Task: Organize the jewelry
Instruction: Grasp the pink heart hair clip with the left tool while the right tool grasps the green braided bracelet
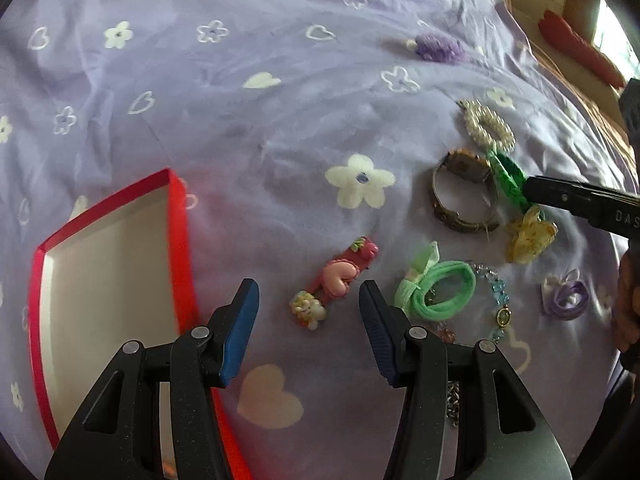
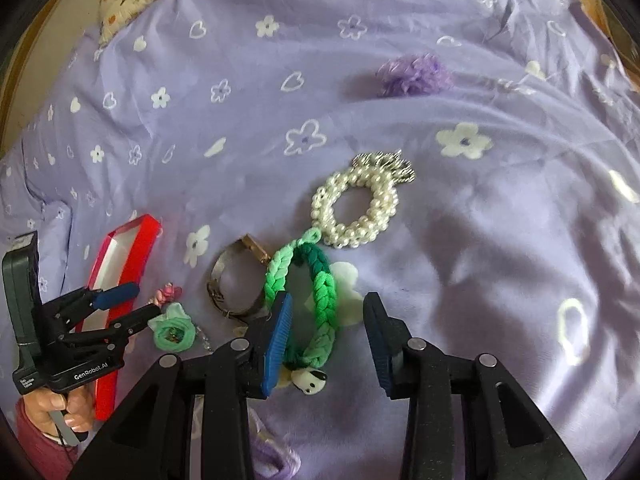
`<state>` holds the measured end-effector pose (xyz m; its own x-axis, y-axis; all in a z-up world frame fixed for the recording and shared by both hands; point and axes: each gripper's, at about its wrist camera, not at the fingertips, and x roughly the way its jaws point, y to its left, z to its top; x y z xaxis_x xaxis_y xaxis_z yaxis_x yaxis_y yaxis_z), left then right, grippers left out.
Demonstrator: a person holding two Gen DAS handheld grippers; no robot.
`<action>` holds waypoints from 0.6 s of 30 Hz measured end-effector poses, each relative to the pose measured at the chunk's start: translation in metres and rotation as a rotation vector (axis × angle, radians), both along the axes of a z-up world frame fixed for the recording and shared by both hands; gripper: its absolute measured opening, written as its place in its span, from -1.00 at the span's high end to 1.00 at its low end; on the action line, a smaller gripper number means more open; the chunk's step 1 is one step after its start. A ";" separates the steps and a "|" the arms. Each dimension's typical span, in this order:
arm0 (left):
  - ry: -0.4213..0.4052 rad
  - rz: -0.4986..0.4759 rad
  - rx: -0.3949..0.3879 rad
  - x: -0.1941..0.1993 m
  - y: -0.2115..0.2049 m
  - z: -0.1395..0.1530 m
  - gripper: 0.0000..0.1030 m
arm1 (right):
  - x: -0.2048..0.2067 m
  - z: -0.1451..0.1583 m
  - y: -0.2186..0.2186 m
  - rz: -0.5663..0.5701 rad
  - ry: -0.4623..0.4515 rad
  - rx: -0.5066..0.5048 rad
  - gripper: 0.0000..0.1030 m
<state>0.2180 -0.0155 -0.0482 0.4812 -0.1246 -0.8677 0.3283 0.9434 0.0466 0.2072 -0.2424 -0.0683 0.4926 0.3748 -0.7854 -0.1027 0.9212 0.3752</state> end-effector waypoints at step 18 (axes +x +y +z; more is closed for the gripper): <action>-0.009 0.021 -0.145 -0.021 0.009 0.011 0.72 | -0.024 0.033 -0.002 -0.027 -0.113 0.046 0.81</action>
<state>0.1966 -0.0066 -0.0367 0.4927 -0.2379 -0.8370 0.3088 0.9471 -0.0875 0.1834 -0.2442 -0.0355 0.5875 0.3945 -0.7066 -0.1225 0.9064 0.4043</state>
